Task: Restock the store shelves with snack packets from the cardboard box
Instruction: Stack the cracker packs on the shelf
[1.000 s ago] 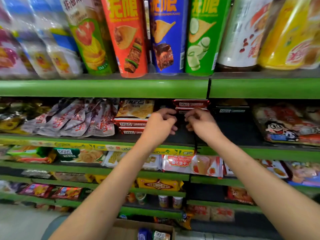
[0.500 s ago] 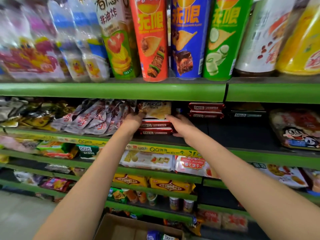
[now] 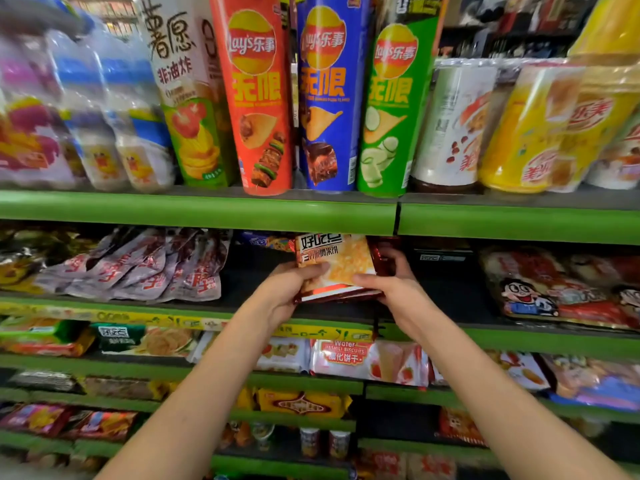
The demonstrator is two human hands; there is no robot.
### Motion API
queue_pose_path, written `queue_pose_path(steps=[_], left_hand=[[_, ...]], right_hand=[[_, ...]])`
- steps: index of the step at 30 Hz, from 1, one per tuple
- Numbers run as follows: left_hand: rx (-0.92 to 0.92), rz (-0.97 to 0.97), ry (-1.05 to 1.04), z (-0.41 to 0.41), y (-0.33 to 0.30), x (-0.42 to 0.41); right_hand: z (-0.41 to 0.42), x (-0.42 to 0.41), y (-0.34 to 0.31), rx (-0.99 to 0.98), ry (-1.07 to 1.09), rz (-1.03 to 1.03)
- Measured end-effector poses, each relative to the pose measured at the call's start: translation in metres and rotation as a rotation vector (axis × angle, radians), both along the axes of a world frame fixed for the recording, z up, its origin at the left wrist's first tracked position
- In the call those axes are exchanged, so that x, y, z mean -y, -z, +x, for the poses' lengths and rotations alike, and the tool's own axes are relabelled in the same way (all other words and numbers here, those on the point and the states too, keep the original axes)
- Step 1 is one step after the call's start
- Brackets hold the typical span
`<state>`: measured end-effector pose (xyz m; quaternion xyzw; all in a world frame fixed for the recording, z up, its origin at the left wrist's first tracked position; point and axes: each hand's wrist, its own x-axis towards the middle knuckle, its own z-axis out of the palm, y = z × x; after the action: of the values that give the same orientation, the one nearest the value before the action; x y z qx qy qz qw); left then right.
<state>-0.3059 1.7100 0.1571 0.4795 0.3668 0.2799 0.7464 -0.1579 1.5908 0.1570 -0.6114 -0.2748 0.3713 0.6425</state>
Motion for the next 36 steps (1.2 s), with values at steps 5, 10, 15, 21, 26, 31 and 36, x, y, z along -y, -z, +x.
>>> queue_pose_path(steps=[5, 10, 15, 21, 26, 31, 36], left_hand=[[-0.008, 0.038, 0.099, 0.015, -0.003, 0.021], [0.026, 0.011, 0.228, 0.012, -0.007, 0.038], [0.007, 0.013, 0.268, 0.004, -0.006, 0.05], [0.07, 0.009, 0.316, -0.033, 0.002, 0.057], [0.065, -0.044, 0.183, -0.073, 0.022, 0.062], [0.056, -0.048, 0.103, -0.103, 0.043, 0.068], [-0.007, -0.084, 0.03, -0.112, 0.053, 0.076]], right_hand=[[0.019, 0.038, -0.014, -0.151, -0.094, 0.004], [0.024, 0.065, -0.009, -0.383, -0.114, -0.014], [0.014, 0.079, 0.004, -0.407, -0.082, 0.041], [0.008, 0.104, 0.013, -0.352, -0.071, 0.015], [0.0, 0.131, 0.028, -0.253, -0.025, -0.029], [-0.006, 0.148, 0.042, -0.289, 0.039, -0.07], [-0.008, 0.155, 0.047, -0.29, 0.035, -0.086]])
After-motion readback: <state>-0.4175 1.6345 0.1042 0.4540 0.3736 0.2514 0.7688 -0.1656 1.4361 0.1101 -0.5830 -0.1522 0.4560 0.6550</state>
